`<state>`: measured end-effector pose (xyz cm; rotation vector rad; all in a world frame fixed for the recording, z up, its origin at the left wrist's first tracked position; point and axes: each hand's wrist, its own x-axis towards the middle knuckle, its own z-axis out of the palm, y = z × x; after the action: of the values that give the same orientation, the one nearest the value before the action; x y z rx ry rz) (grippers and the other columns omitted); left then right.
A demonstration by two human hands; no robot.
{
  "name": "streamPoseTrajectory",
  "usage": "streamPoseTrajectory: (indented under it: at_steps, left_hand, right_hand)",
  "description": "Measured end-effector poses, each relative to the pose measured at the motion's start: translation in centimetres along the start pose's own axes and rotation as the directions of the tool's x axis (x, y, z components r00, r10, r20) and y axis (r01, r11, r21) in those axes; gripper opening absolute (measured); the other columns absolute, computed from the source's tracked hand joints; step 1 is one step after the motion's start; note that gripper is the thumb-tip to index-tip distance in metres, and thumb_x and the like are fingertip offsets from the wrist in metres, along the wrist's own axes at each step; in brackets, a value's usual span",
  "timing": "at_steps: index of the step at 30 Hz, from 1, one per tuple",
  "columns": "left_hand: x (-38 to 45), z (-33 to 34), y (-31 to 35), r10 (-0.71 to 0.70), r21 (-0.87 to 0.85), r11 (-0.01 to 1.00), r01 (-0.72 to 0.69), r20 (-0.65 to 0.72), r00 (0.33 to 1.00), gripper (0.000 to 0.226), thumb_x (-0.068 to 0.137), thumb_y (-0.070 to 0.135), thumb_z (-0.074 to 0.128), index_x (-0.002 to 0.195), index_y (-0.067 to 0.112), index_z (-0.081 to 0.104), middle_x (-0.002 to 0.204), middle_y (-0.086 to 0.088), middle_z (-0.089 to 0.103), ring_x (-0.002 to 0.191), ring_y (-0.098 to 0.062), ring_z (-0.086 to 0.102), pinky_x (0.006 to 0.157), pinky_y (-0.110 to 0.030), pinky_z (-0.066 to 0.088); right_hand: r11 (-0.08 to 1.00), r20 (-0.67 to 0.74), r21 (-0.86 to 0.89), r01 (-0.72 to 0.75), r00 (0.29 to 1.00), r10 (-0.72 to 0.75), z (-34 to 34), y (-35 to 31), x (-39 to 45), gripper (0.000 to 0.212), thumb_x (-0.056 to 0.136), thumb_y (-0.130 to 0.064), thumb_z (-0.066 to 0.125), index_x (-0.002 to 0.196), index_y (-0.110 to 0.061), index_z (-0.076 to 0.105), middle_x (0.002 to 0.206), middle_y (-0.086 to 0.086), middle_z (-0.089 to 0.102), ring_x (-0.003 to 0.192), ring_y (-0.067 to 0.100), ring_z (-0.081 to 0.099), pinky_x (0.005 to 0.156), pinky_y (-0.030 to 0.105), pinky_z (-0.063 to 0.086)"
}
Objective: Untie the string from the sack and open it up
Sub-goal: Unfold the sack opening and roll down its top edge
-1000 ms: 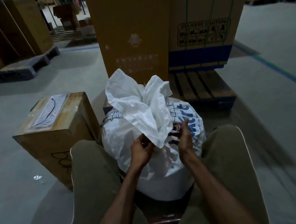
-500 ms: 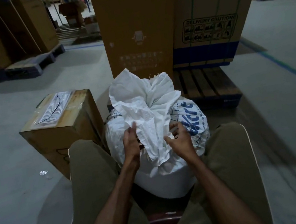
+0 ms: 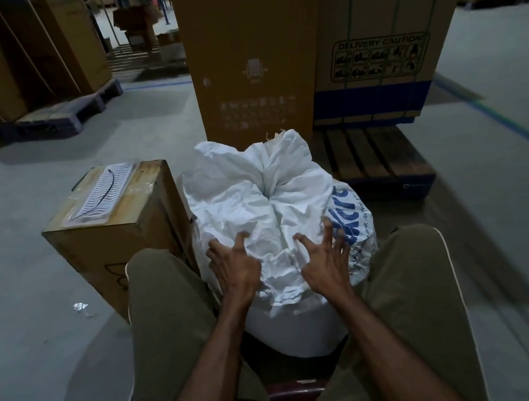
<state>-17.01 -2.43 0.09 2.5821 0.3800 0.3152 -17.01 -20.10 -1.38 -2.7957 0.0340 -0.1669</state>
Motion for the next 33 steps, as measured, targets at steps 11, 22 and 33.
streamPoseTrajectory:
  at_steps: [11,22,33]
  left_hand:
    - [0.6,1.4,-0.5,0.526,0.268,0.813,-0.518,0.046,0.849,0.067,0.067,0.018,0.059,0.131,0.035,0.064,0.170,0.000,0.018,0.159,-0.030,-0.002,0.124,-0.060,-0.008]
    - [8.8,-0.8,2.8,0.480,0.372,0.674,-0.638,0.436,0.761,0.049,0.094,0.052,0.054,0.128,0.016,0.055,0.123,-0.015,0.066,0.121,-0.035,0.056,0.094,-0.045,0.045]
    - [13.6,4.0,0.8,0.449,0.212,0.738,-0.641,0.555,0.701,0.058,0.100,0.065,0.035,0.079,0.021,0.066,0.095,-0.006,0.071,0.102,-0.024,0.064,0.092,-0.039,0.040]
  right_hand:
    - [0.965,0.179,-0.187,0.182,0.973,-0.149,0.5,0.3,0.3,0.063,0.095,-0.031,0.057,0.154,-0.027,0.034,0.172,-0.002,-0.007,0.156,0.035,-0.012,0.120,0.066,-0.003]
    - [0.920,0.495,-0.243,0.309,0.855,-0.156,-5.8,-1.5,4.5,0.036,0.093,-0.036,0.051,0.120,-0.015,0.063,0.129,0.011,0.062,0.118,0.030,0.056,0.105,0.048,0.036]
    - [0.855,0.433,-0.237,0.461,0.838,-0.331,-0.7,0.4,12.4,0.054,0.099,-0.057,0.036,0.150,-0.043,0.041,0.155,-0.001,0.039,0.132,0.032,0.043,0.100,0.046,0.040]
